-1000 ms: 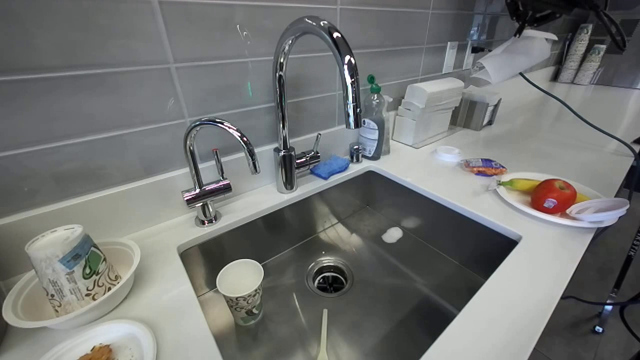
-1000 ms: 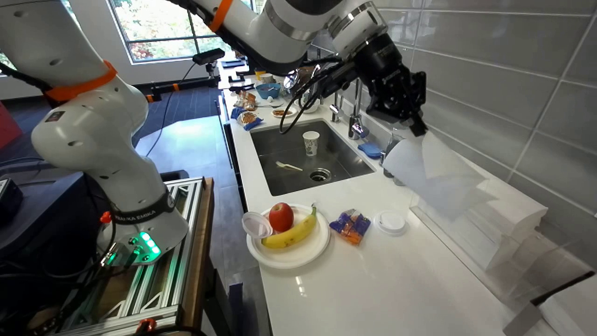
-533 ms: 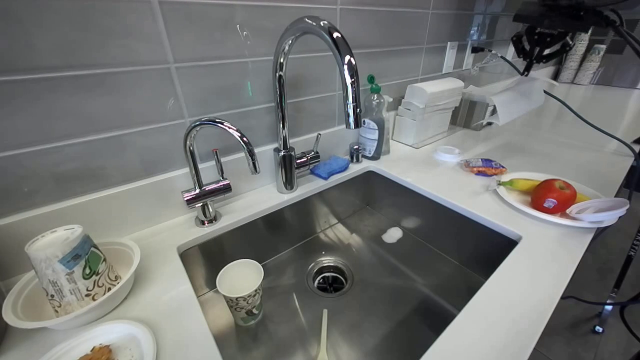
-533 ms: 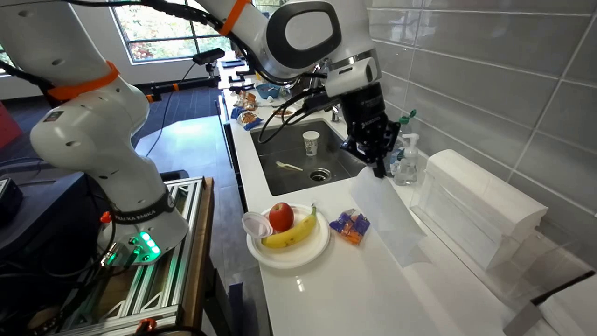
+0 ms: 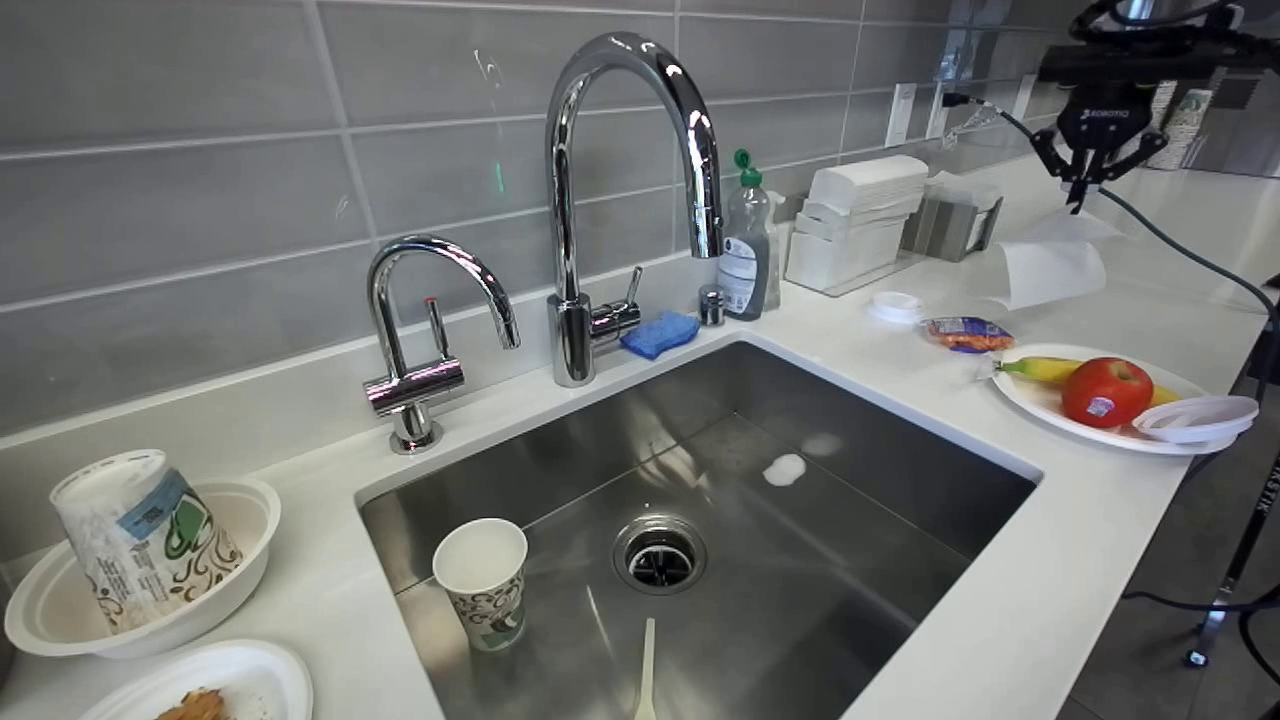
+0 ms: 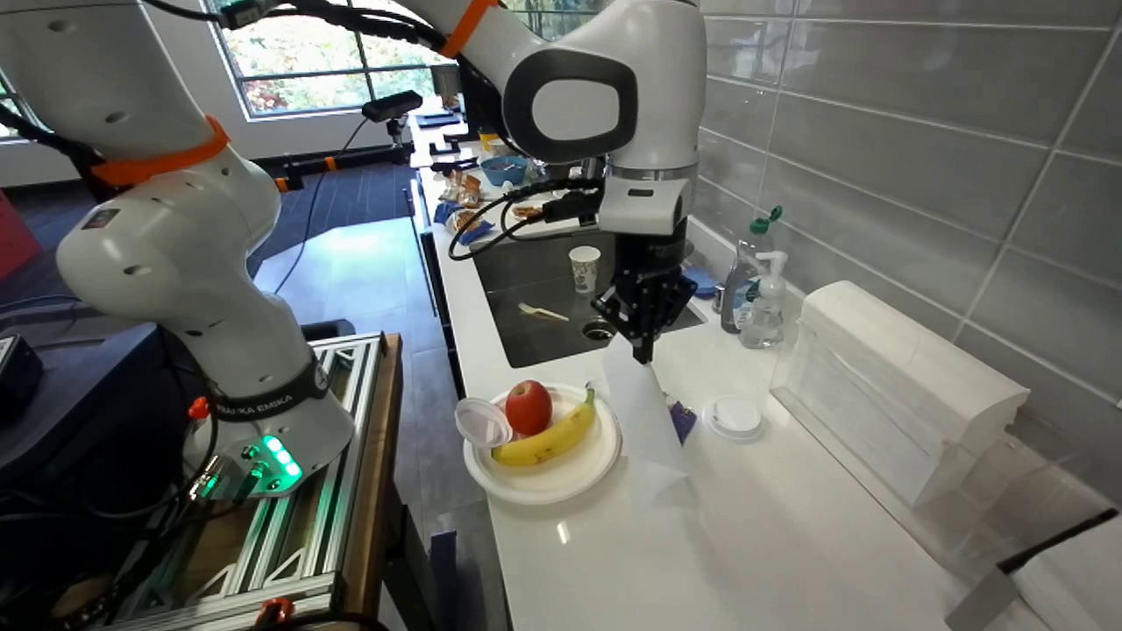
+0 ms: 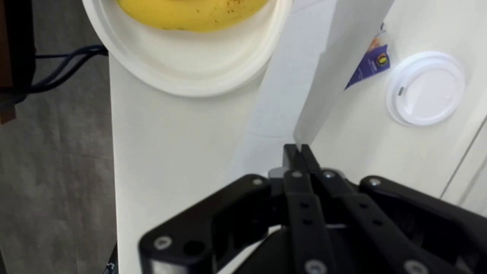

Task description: Remove a tissue from the box

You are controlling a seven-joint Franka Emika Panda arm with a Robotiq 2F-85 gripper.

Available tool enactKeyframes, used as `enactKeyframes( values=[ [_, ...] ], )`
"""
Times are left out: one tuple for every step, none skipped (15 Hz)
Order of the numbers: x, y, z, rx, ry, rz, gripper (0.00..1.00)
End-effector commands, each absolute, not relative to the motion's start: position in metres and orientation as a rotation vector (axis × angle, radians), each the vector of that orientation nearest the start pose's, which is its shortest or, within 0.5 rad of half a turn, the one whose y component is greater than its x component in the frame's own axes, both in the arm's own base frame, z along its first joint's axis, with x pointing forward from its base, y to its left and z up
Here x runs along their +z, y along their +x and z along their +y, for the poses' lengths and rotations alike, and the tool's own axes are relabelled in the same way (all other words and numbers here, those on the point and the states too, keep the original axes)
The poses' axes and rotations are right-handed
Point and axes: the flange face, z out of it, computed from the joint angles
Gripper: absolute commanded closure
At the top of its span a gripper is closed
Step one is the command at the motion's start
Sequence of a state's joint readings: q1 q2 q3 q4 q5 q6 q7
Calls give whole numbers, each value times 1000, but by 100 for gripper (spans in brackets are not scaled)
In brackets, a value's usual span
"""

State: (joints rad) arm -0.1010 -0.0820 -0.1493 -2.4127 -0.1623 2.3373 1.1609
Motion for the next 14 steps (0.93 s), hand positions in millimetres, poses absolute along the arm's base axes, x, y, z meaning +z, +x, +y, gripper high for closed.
enactKeyframes(
  values=[
    [326, 459, -119, 130, -2582, 1941, 100],
    [322, 456, -117, 183, -2590, 1936, 100],
    [318, 453, -117, 231, -2595, 1936, 100],
    [314, 451, -116, 275, -2601, 1931, 100],
    [309, 449, -114, 321, -2613, 1926, 100],
    [306, 447, -113, 366, -2621, 1918, 100],
    [304, 445, -110, 409, -2637, 1893, 100],
    [301, 443, -108, 458, -2656, 1868, 100],
    [298, 441, -106, 510, -2678, 1853, 92],
    [296, 440, -104, 541, -2690, 1846, 79],
    [295, 439, -103, 575, -2705, 1838, 94],
    [294, 438, -101, 603, -2711, 1839, 62],
    [294, 439, -101, 610, -2730, 1846, 61],
    [299, 443, -102, 567, -2730, 1877, 56]
  ],
)
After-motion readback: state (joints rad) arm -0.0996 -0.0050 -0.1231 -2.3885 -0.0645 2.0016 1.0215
